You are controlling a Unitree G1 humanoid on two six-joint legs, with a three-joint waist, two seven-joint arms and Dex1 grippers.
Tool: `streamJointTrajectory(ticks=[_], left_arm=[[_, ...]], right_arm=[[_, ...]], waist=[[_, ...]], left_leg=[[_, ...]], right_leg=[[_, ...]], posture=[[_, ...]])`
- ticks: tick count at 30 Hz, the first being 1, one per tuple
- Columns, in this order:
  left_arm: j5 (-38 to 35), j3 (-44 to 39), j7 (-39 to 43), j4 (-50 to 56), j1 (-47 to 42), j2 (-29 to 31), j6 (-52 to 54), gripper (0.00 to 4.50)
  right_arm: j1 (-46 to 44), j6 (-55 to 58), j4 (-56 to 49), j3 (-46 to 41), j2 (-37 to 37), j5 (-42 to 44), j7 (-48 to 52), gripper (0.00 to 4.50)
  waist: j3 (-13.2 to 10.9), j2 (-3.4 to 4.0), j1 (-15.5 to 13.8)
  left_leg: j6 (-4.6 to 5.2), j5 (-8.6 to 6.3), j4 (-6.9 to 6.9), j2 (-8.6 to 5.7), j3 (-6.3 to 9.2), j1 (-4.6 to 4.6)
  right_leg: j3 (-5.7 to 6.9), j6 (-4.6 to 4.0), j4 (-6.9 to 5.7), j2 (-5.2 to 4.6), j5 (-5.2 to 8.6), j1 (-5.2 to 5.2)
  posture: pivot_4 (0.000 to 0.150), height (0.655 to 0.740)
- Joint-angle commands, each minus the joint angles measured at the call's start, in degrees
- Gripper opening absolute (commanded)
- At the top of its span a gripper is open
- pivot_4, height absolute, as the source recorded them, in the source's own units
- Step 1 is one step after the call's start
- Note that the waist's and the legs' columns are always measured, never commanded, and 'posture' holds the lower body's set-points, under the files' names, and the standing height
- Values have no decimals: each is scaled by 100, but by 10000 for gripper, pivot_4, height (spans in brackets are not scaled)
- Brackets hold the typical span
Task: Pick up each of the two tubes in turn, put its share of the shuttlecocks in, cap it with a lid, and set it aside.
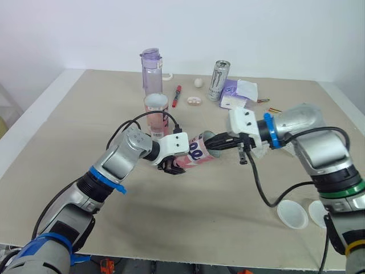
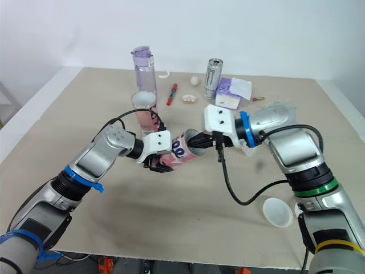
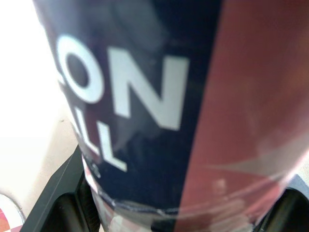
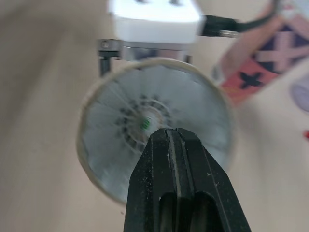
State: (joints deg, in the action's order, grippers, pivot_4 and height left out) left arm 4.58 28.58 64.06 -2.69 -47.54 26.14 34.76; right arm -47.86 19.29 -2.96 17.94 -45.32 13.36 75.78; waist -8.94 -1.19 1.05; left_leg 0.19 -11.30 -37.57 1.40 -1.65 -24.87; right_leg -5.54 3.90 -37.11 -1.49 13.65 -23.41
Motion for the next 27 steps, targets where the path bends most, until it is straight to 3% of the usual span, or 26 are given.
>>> streamJointTrajectory(ticks=[1, 10, 17, 23, 27], left_arm=[[100, 116, -74, -67, -18, -44, -37, 31330], [103, 124, -90, -96, -12, -79, -53, 31330], [112, 98, -128, -109, -3, -110, -43, 31330], [96, 31, -150, -107, 53, -121, -19, 31330], [64, -59, -140, -106, 132, -76, -16, 31330]], right_arm=[[-273, -350, 150, 287, 181, -440, 122, 443], [-923, -636, 916, 1133, 868, -1493, 315, 443], [-1106, -675, 1333, 1343, 1345, -1807, 491, 443], [-1186, -720, 1450, 1094, 1448, -1761, 640, 443], [-1140, -277, 1071, 352, 1201, -1138, 805, 443]], waist=[[0, 0, -2], [2, -2, 18], [5, -4, 41], [9, -2, 75], [8, -2, 67]], left_leg=[[0, 0, -1, 0, 2, 0], [0, 1, -4, 11, -2, 15], [4, 3, -4, 26, -13, 57], [6, 5, 2, 28, -8, 70], [7, 6, 3, 28, -8, 67]], right_leg=[[2, 0, 0, 0, 0, 0], [7, -6, -8, 8, -4, 7], [5, -39, -21, 19, -27, 19], [7, -56, -30, 20, -39, 12], [7, -58, -30, 19, -40, 11]], posture=[[1500, 7400], [1500, 7400], [1500, 7400], [1500, 7400], [1500, 7400]])
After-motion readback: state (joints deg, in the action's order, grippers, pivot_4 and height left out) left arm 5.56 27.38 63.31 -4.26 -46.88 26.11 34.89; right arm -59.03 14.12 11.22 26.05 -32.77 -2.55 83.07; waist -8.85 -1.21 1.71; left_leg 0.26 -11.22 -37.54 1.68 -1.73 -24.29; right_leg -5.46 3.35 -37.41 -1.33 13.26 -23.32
